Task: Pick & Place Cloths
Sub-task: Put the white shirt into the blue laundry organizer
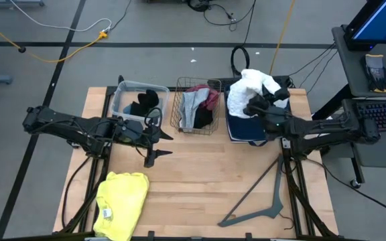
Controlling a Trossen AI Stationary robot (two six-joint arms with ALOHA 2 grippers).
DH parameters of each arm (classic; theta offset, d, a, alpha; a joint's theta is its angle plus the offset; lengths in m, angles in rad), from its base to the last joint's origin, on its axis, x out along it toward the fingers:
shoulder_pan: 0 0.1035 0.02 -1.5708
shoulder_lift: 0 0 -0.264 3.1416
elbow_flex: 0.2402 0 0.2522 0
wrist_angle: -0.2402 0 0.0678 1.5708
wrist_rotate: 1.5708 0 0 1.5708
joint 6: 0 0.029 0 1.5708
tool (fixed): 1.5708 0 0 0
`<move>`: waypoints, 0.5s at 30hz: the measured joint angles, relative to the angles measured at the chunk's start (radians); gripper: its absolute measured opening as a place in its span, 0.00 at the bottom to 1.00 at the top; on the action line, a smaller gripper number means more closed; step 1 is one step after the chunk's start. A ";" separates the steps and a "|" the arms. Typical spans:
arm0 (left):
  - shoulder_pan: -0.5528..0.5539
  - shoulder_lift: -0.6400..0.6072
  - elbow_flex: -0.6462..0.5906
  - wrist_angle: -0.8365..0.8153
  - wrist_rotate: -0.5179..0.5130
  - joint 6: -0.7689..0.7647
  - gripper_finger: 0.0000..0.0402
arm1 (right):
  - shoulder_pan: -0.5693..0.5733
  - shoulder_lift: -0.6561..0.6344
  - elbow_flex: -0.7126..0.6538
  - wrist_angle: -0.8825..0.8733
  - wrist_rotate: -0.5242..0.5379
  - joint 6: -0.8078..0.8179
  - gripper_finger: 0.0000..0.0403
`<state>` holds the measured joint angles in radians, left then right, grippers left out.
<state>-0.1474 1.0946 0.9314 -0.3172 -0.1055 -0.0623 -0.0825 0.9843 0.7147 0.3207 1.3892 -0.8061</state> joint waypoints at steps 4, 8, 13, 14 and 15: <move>0.000 0.000 0.000 0.000 0.000 0.000 0.63 | -0.018 0.000 -0.001 -0.101 -0.008 0.087 0.06; 0.000 0.000 0.000 0.000 0.000 0.000 0.63 | -0.043 0.000 -0.001 -0.215 -0.112 0.209 0.06; 0.000 0.000 0.000 0.000 0.001 -0.004 0.63 | -0.112 0.001 -0.001 -0.413 -0.281 0.410 0.06; 0.000 0.000 0.000 0.000 0.001 -0.004 0.63 | -0.130 0.001 -0.001 -0.455 -0.300 0.449 0.06; 0.000 0.000 0.000 0.000 0.001 -0.004 0.63 | -0.149 0.001 -0.001 -0.493 -0.316 0.485 0.06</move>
<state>-0.1474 1.0946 0.9314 -0.3172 -0.1043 -0.0662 -0.2311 0.9851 0.7139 -0.1721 1.0732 -0.3207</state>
